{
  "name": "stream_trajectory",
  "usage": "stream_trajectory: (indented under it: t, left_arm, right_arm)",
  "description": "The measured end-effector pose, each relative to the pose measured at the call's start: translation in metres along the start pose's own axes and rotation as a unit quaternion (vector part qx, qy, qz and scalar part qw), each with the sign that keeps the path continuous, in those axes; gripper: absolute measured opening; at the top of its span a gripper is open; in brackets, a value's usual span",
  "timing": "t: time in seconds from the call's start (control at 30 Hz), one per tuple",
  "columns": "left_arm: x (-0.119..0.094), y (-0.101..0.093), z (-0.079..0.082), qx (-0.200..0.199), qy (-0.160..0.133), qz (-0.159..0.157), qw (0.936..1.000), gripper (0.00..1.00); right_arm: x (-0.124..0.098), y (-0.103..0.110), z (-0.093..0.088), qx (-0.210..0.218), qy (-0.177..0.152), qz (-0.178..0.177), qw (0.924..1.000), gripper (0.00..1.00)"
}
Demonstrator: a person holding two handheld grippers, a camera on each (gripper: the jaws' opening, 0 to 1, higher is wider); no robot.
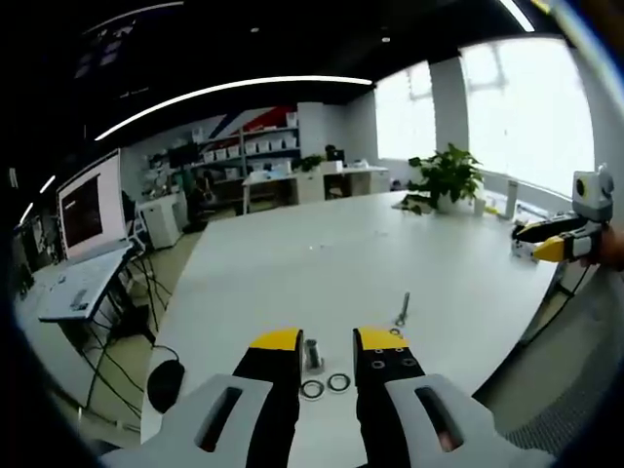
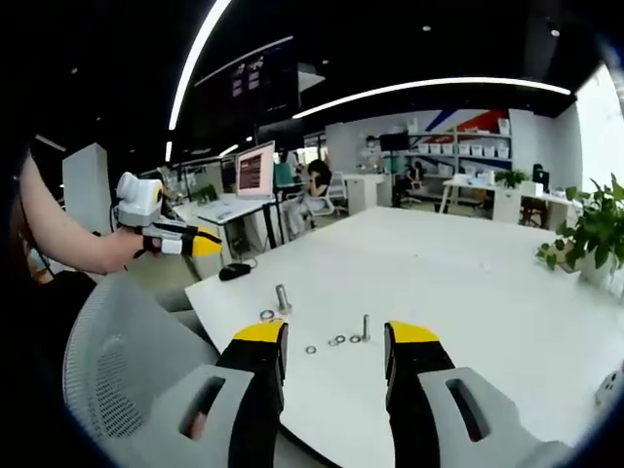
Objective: Place the washer onto the threaded stud by aligning its center hole with the stud, sliding it down to the base, and recovering from edge contact or off-axis alignment until the washer reaches the visible bottom stop.
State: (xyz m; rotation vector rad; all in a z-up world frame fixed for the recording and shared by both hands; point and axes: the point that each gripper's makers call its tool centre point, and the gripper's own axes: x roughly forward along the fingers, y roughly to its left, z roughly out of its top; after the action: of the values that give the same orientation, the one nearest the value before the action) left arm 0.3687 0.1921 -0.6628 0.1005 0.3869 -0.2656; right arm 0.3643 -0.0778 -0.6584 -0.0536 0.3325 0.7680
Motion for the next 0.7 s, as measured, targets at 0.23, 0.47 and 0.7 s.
stream_trajectory:
  t: [0.23, 0.47, 0.7]
  left_arm:
    - [0.0018, -0.0009, -0.0043, 0.003, 0.008, -0.005, 1.0, 0.18]
    - [0.0014, -0.0087, -0.0044, 0.016, 0.008, -0.013, 0.9998, 0.18]
    - [0.0019, -0.007, -0.004, 0.013, 0.011, -0.008, 0.9998, 0.18]
  right_arm:
    - [-0.0005, 0.0006, -0.0017, -0.004, 0.003, 0.0, 1.0, 0.42]
    - [-0.0028, -0.0019, -0.0029, 0.003, 0.003, -0.004, 1.0, 0.42]
    - [0.0007, 0.0012, -0.0054, -0.004, 0.013, 0.005, 0.9999, 0.41]
